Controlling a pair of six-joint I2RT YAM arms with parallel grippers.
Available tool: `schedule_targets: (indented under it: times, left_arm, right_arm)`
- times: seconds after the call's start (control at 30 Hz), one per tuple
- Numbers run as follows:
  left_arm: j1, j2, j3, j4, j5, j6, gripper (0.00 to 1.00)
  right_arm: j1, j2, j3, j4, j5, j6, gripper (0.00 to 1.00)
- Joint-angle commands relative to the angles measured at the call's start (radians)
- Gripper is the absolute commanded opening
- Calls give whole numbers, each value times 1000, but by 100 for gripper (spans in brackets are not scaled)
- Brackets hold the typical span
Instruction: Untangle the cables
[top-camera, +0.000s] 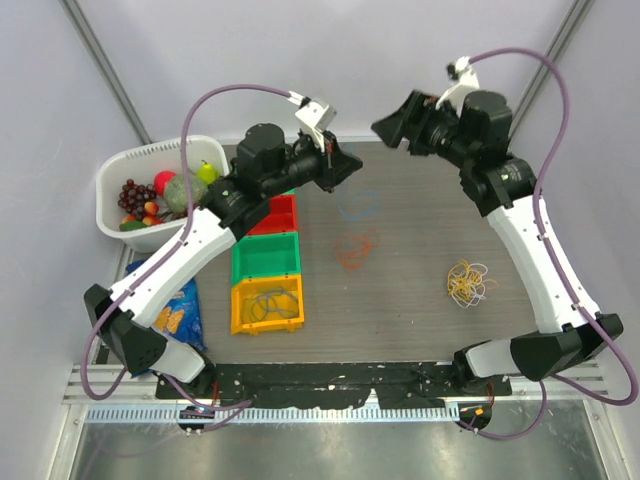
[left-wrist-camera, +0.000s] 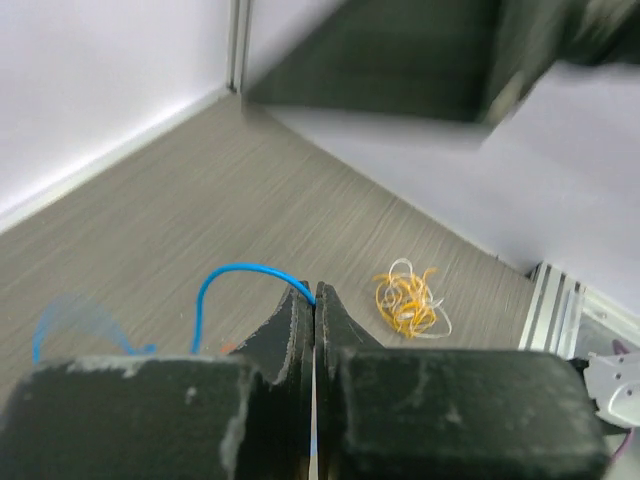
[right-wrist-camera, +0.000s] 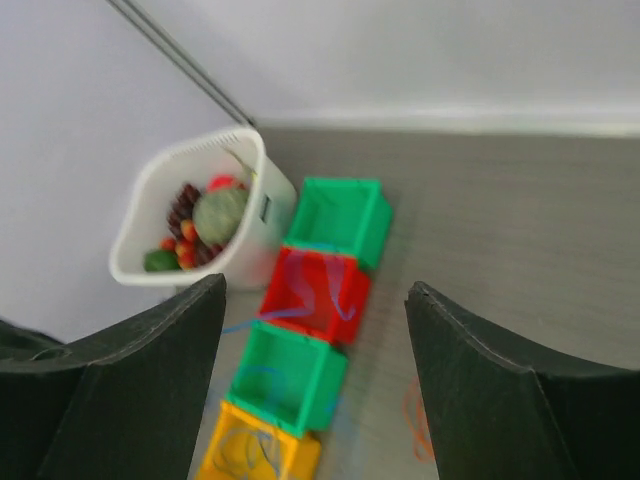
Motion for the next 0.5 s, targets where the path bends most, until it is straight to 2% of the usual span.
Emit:
schedule_targets:
  times: [0.0,0.13,0.2,0.37,0.47]
  left_arm:
    - [-2,-63,93,-51,4,-22,0]
    - [-2,-39,180,-88,-2,-14,0]
    - [-2,-19,231,-114,6,-11,0]
    - [-2,-6,303,-180,-37,-7,0]
    - [-2,-23,314,-270,-100,12,0]
  right_arm:
    - [4,-125,-331,128,-76,-112,79]
    - [35,-305,-729,475,-143,-138,80]
    - [49,-327,-819,502,-135,-166,80]
    - [67,-266,-822,376,-82,-240,80]
    - [67,-232,-844,413,-45,-229,80]
